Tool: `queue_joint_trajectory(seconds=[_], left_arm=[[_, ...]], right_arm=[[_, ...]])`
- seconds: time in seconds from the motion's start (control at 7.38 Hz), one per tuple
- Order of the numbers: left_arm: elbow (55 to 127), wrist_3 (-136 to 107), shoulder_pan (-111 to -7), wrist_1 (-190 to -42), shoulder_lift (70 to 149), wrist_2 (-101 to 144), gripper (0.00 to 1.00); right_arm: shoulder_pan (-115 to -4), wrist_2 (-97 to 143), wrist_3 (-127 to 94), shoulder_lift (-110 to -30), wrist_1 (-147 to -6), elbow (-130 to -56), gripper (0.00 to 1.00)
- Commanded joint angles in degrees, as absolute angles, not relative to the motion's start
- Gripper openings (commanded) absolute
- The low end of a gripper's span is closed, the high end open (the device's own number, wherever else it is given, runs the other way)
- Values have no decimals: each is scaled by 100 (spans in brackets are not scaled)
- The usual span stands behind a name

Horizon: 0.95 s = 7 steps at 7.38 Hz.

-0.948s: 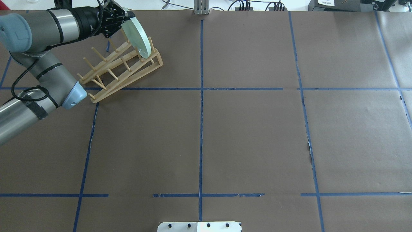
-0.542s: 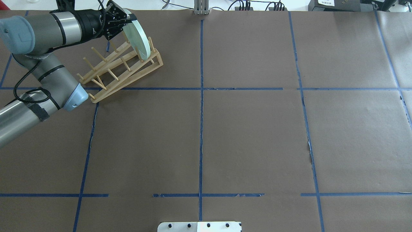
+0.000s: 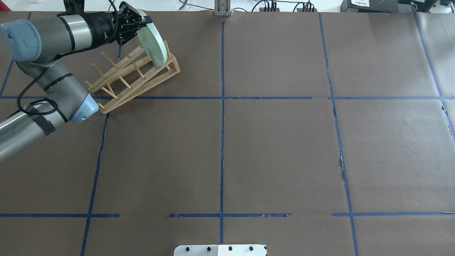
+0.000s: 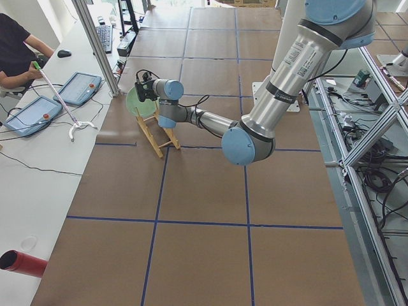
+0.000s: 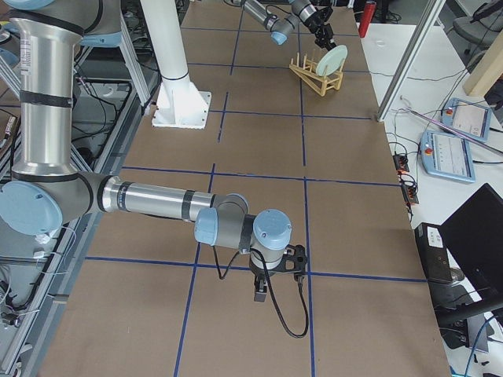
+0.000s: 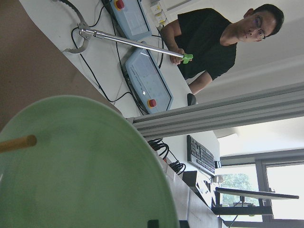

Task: Place plate on rack
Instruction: 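Lower the upright plate into a slot of the wooden rack, then open the left gripper and withdraw it from the plate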

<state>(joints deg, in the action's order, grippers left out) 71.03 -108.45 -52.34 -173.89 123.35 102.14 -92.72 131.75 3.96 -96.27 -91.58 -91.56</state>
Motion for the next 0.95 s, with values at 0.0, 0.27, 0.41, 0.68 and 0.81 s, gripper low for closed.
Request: queue_joint_trajectory(seconds=[0.0,0.27,0.41,0.68,0.81], left_arm=[[7250,-10696,-5291,-17263,12340,10248,100],[7592,-10600,-5719,-16991,12131,10919,100],[7890,-10217,-5991,-16928,11746,11369,100],[8130,-8667,-6606,-16439,11094,12273,100],[8321,-7135,-7105,-15583,10770,12818,100]], right_arm=[[-9264,13175,396,-9624,-9158,-9150,100],[-9272,13175,396,-9624,-9158,-9158,100],[-9264,13175,387,-9624,-9158,-9158,100],[-9264,13175,387,-9624,-9158,-9158,100],[-9264,13175,395,-9624,-9158,-9150,100]])
